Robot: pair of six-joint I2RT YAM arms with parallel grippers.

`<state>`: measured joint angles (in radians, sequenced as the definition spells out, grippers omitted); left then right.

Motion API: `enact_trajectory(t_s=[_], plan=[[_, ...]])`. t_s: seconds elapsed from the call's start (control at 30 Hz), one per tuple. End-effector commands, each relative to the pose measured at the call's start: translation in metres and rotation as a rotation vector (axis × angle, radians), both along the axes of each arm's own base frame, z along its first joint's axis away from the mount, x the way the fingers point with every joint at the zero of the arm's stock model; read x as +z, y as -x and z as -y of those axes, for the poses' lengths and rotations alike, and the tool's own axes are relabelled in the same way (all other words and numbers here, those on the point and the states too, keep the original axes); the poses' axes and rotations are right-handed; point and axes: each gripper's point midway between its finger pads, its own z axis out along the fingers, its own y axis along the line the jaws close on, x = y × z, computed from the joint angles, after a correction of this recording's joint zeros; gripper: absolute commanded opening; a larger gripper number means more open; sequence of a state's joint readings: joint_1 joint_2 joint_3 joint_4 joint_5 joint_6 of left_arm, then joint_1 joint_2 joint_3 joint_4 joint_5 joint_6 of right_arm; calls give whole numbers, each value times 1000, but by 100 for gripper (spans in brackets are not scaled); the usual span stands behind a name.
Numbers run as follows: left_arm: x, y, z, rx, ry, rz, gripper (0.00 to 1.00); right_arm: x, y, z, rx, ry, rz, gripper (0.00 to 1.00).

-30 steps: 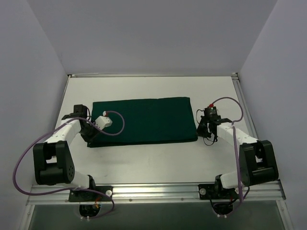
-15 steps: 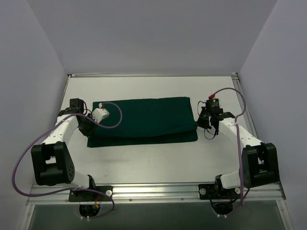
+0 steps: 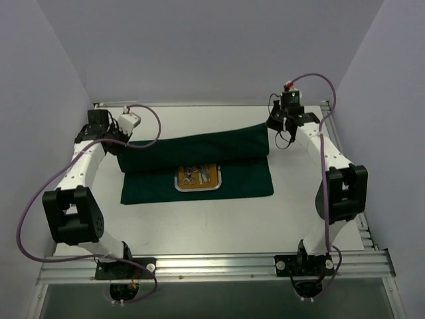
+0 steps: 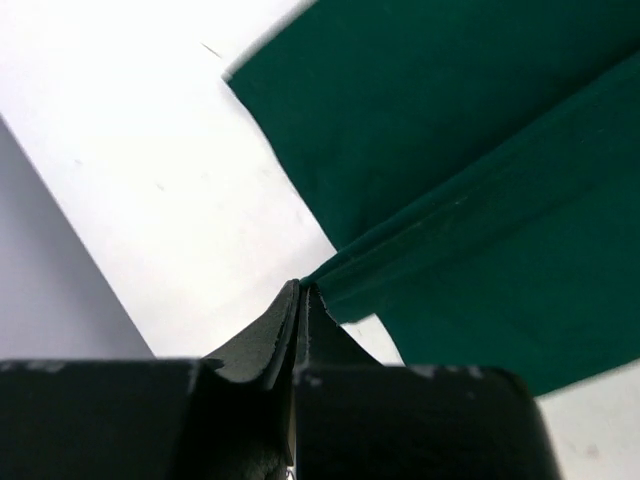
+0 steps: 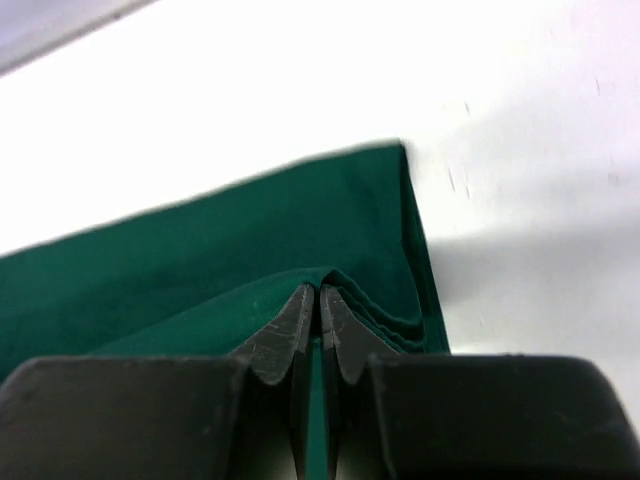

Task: Open and lay out the surgical kit
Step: Open the surgical kit at the center of the board.

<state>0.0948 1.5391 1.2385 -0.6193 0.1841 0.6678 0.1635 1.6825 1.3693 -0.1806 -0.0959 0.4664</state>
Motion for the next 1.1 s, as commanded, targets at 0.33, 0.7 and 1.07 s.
enact_trajectory(t_s=[0.33,0.7,1.07], plan=[[87,-171,-22,248,35,388,2,88,-183,-10,-87,-41,335,0],[69,-269,-33,385,-5,518,2,73,-262,7,-281,-227,568,0],[73,-324,-9,366,-71,664,2,53,-295,21,-410,-282,682,0]])
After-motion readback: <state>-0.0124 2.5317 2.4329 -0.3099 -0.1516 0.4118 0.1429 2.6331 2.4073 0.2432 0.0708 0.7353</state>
